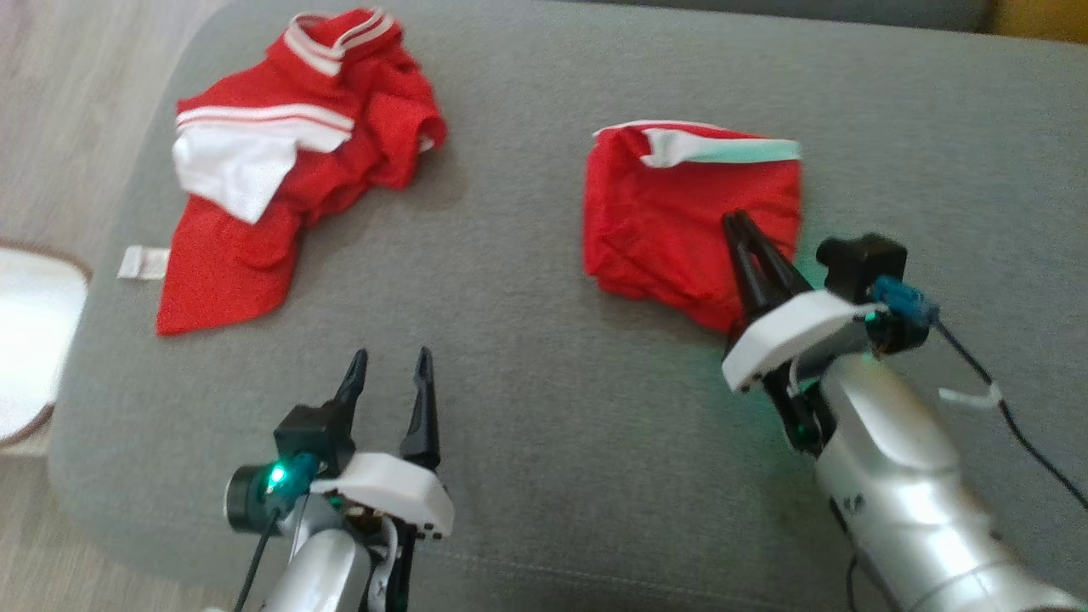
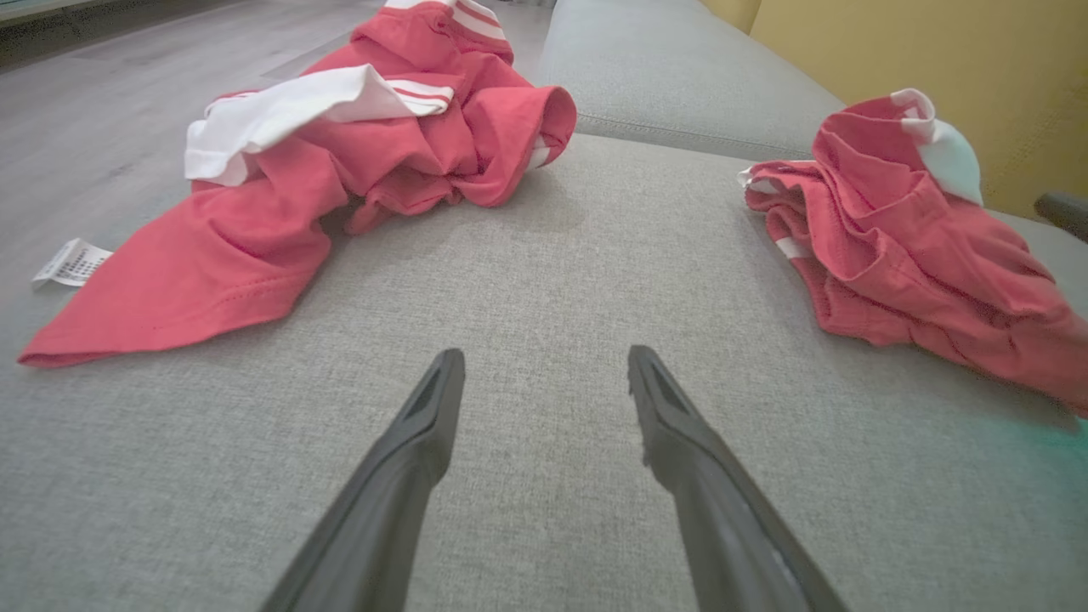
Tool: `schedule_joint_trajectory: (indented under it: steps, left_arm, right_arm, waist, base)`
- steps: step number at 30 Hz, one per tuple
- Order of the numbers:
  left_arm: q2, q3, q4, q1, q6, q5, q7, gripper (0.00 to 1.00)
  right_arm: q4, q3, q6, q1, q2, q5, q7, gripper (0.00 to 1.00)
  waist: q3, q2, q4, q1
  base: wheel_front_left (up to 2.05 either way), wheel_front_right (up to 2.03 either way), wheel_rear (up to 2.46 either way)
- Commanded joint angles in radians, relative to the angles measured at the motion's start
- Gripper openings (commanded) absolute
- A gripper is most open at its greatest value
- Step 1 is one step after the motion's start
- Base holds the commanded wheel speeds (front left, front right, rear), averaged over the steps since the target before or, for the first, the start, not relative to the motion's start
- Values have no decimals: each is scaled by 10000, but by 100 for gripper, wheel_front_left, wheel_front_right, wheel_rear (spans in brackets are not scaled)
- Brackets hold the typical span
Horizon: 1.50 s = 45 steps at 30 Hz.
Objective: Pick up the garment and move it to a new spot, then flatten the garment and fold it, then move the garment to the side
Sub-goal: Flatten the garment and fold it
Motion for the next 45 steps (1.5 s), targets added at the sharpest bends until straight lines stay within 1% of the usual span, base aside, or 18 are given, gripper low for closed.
schedule_joint_trajectory:
  steps: [1, 7, 13, 18, 22, 28, 37, 38, 41, 45]
  left_arm:
    - [91, 153, -399, -469, 47, -102, -55, 100]
    - [91, -169, -693, -646, 160, -322, -55, 100]
    - [91, -420, -946, -870, 283, -448, -55, 100]
    - [91, -653, -895, -856, 324, -523, -55, 100]
    - [91, -851, -926, -902, 356, -617, -55, 100]
    - [91, -997, -990, -991, 391, -688, -55, 100]
    - [91, -1153, -1050, -1127, 458, -813, -55, 100]
    - [91, -1150, -1027, -1117, 479, -827, -55, 100]
    - [91, -1079, -968, -1039, 491, -809, -55, 100]
    - [91, -941, -881, -952, 417, -688, -55, 100]
  right_arm:
    - [113, 211, -11, -567, 110, 40, -8, 0]
    - [1334, 239, -11, -1676, 47, -258, -57, 0]
    - [2038, 264, -11, -2669, -282, -613, -111, 0]
    - [2409, 248, -11, -3263, -493, -845, -140, 0]
    - [2713, -110, -11, -3682, -578, -962, -151, 0]
    - [2746, -434, -11, -3983, -597, -1292, -155, 0]
    - [3916, -1277, -11, -4319, -844, -2258, -157, 0]
    - [4141, -1385, -11, -4278, -784, -2452, -157, 0]
    - [4299, -1480, -11, -4158, -583, -2606, -157, 0]
    - [3811, -1372, -11, -3814, -251, -2711, -158, 0]
  waist:
    - [429, 0, 521, 0]
    - [854, 0, 1181, 0]
    - [1330, 0, 1740, 0]
    - [1506, 0, 1944, 0]
    - [1589, 0, 2097, 0]
    - [1647, 0, 2220, 0]
    - [1774, 0, 2392, 0]
    - [1737, 0, 2384, 0]
    - [1590, 0, 2274, 0]
    - [1295, 0, 2020, 0]
  base:
    - [0, 0, 0]
    - [0, 0, 0]
    - [0, 0, 0]
    - [0, 0, 0]
    - [0, 0, 0]
    - [0, 0, 0]
    - [0, 0, 0]
    - [0, 0, 0]
    - [0, 0, 0]
    - [0, 0, 0]
